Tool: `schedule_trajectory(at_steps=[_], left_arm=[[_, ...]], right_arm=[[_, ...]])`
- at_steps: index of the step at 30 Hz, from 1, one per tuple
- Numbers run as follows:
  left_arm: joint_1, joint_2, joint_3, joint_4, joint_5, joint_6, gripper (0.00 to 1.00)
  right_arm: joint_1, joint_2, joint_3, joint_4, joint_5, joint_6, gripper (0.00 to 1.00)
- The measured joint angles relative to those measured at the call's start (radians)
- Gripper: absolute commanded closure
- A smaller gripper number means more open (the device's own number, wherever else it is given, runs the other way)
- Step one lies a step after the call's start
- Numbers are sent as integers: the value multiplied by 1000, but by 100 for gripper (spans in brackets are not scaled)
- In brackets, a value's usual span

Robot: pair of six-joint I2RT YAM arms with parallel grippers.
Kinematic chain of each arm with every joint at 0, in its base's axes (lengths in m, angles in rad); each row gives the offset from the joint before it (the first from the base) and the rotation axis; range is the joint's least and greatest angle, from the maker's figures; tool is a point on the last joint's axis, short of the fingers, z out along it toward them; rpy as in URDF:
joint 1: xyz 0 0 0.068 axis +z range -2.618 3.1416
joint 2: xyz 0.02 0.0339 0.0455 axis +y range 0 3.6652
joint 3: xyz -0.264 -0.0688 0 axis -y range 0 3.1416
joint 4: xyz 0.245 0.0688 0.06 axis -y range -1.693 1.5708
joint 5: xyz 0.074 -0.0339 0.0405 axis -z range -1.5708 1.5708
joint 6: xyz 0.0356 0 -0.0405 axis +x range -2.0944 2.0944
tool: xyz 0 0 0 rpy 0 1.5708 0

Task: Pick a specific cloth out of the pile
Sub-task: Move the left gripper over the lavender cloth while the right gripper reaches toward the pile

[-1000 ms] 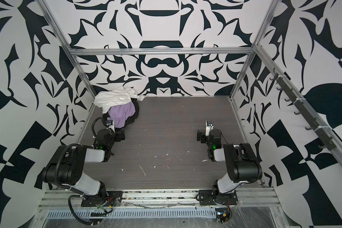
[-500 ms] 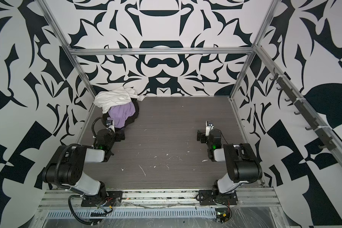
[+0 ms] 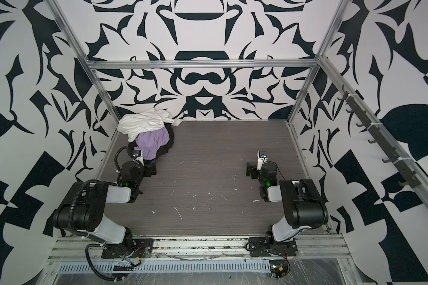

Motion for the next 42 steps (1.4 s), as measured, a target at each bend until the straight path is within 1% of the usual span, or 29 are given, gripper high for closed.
schedule_trajectory(at_steps=[14,19,23,26,28,32,35,37,42], left_arm=[[0,0,0,0,0,0,1],[0,0,0,1,0,0,1],[-1,-18,-1,-22,-14,-2,1],[-1,-118,22,-153,-6,0,1],[-1,-181,66,-226,-5,-1,1],[-1,-249,117,-271,-23,-16,1],[-1,-254,159,-352,-33,-37,1],[-1,-246,213,-452,-43,-57,1],[-1,-187,383,-661,-40,-100,1]], right_arm=[[8,0,-1,0,67,21,1],[78,-22,-26,21,220,21,1],[113,-82,-44,5,296,14,1],[154,-148,-39,-39,365,-10,1],[208,-185,-27,-60,411,-42,1],[317,-192,-2,-48,480,-122,5],[398,-200,16,-55,504,-143,7],[433,-204,56,-105,502,-135,8],[465,-201,161,-190,476,-65,13]])
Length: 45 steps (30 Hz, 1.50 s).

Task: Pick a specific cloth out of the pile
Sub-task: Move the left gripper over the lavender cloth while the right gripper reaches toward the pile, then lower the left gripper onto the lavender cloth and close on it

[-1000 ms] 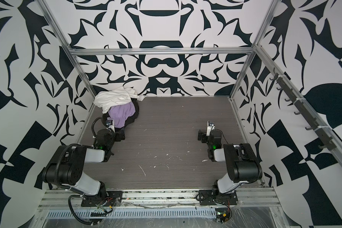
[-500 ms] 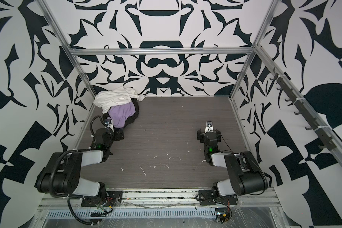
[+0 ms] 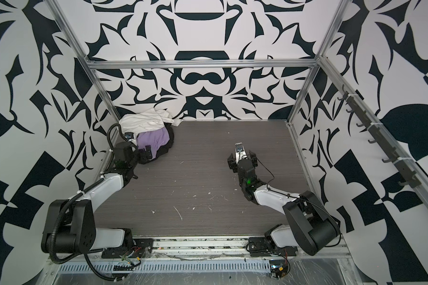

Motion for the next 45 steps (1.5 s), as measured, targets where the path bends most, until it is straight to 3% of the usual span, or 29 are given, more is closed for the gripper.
schedule_trajectory(at_steps=[12,23,29,37,45], left_arm=[[8,177,328,-344,168,-85,3],[111,301,421,-475,320,-161,14],[169,349,462,-506,395,-205,19],[171,419,496,-536,430,-237,24],[178,465,573,-572,417,-240,27]], right_arm=[[104,107,41,-51,-138,129,19],[177,283,121,32,-363,150,20],[243,431,256,98,-481,165,20],[364,642,339,309,-568,-17,16],[410,667,339,357,-554,-146,16]])
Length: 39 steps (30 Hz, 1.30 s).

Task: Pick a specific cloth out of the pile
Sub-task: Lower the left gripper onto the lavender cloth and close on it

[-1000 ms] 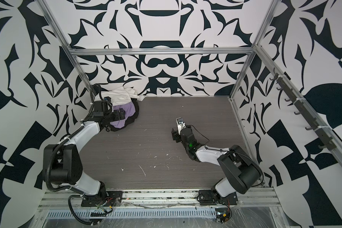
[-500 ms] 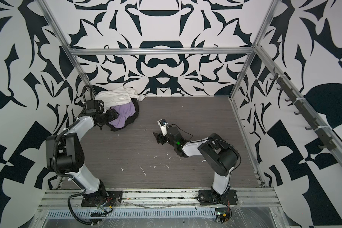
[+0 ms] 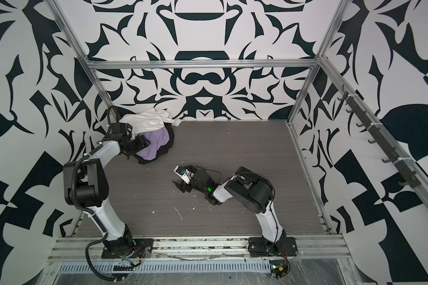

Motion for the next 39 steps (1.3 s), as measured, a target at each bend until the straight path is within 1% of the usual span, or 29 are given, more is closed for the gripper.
schedule_trajectory(at_steps=[6,8,18,21,29,32,35,38,39], left_arm=[[2,8,6,-18,-38,6,30],[2,16,13,-24,-45,10,33],[3,80,72,-70,-108,21,35],[4,89,78,-79,-124,21,38],[6,113,93,-92,-127,11,55],[6,114,94,-95,-127,8,63],[7,114,95,-97,-124,6,75],[8,114,104,-107,-117,5,84],[8,114,108,-110,-116,11,86]], right_arm=[[-2,0,15,-11,24,-31,16],[-1,0,30,-23,24,-32,16],[9,0,60,-60,22,-32,15],[9,0,60,-64,22,-34,15],[9,0,60,-65,23,-35,16],[9,0,59,-65,23,-35,15],[9,0,55,-64,24,-35,16],[9,0,49,-63,24,-31,16],[9,0,47,-62,24,-30,15]])
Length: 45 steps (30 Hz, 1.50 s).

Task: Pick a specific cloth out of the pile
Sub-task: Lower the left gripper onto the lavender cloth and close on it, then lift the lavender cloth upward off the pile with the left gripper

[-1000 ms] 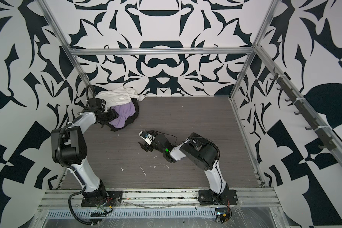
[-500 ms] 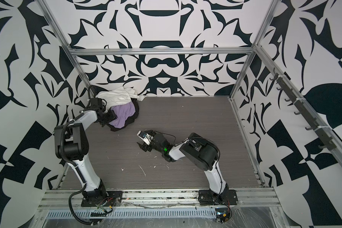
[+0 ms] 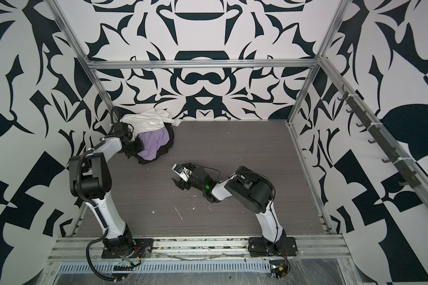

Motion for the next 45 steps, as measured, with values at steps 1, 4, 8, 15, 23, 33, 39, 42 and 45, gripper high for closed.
schedule_trajectory(at_steps=[1,4,8,15,23,33,39,42,45], left_arm=[[0,0,6,-5,2,0,88],[1,-1,10,-8,7,3,92],[4,-3,10,-10,16,-1,99],[6,-34,21,-22,34,-10,100],[6,-99,54,-28,61,-35,100],[6,-116,73,-29,98,-65,100],[6,-121,132,-34,106,-74,100],[6,-132,152,-33,111,-89,100],[6,-142,163,-32,124,-105,100]], right_arm=[[0,0,-2,0,0,2,16],[0,0,-6,0,1,4,16],[0,0,-9,6,4,5,15],[0,0,-10,12,5,9,16],[0,0,-10,22,5,17,16],[0,0,16,-3,15,-9,16],[1,-2,83,-27,10,-32,15],[2,-3,109,-38,9,-46,15],[3,-3,133,-51,7,-62,14]])
